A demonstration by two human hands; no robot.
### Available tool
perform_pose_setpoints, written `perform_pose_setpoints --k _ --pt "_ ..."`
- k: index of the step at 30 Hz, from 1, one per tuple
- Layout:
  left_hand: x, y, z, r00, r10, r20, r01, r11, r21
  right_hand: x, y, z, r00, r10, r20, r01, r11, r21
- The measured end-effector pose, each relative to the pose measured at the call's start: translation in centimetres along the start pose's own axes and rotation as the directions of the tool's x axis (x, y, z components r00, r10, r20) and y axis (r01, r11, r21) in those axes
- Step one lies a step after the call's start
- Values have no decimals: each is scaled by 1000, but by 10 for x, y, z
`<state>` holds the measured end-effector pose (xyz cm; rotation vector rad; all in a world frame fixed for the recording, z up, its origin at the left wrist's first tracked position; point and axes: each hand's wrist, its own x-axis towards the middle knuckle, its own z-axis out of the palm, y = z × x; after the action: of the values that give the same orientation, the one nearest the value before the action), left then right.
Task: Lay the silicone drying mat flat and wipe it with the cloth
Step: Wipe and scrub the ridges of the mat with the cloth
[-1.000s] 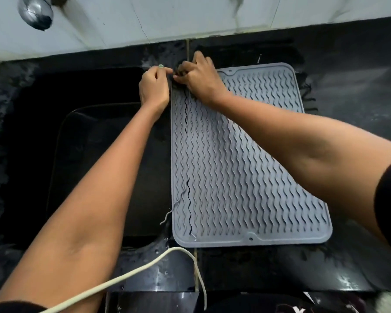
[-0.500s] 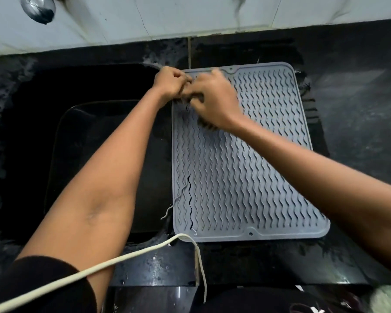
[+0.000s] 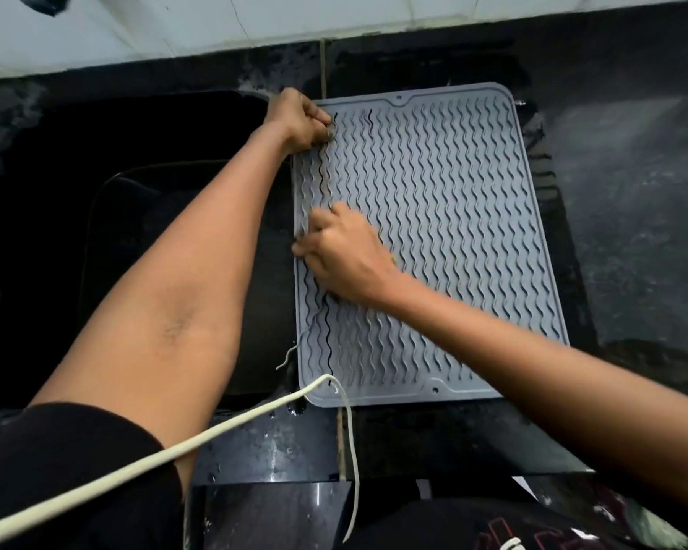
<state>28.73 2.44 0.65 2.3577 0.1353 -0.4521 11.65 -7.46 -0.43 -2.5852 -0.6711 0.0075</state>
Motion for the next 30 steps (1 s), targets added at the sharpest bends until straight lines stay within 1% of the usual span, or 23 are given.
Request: perform_pose_setpoints --k 3,5,6,7,9,10,12,14,16,19,21,24,27,29,30 --pt "-2 2 2 1000 0 -21 0 1000 0 -33 -16 -4 991 -81 105 73 995 72" --pt "-4 2 4 999 7 -39 -7 1000 2 -29 -16 -12 978 -93 185 72 991 117" --pt "-6 2 5 999 19 -46 -18 1000 6 -22 -14 -17 984 -71 165 46 988 150" --pt "-8 2 4 998 34 -48 -33 999 16 -12 -10 -19 994 -31 102 14 985 170" --pt "-16 2 1 997 66 -45 -65 998 19 11 1 -21 998 50 -43 -45 993 109" --pt "-20 0 0 996 79 -38 -79 997 8 22 8 -18 994 75 -77 -71 996 52" --pt "-31 -7 3 994 100 -31 -99 994 37 36 18 -8 994 98 -48 -101 993 -65" --pt "-41 -16 11 991 119 -56 -116 992 56 34 18 4 996 89 -7 -89 980 -180" --pt "-44 -20 17 987 136 -90 -130 989 71 26 15 9 998 67 -12 -68 973 -220" --pt "-48 -17 20 983 145 -113 -135 986 94 -1 3 8 999 -33 7 33 988 -153" --pt "-50 -15 22 982 149 -120 -134 984 120 -29 -9 5 995 -96 37 98 992 -79" --pt "-53 -14 27 978 151 -143 -129 980 152 -79 -30 5 988 -111 106 109 994 24" --pt "-61 -10 31 978 147 -148 -117 974 193 -97 -39 6 965 -139 223 142 990 2" --pt "-71 -8 29 985 152 -88 -130 968 214 -90 -37 -5 957 -146 252 121 986 112" --pt "-76 -8 29 986 157 -56 -142 966 216 -84 -33 -9 970 -121 213 81 979 188"
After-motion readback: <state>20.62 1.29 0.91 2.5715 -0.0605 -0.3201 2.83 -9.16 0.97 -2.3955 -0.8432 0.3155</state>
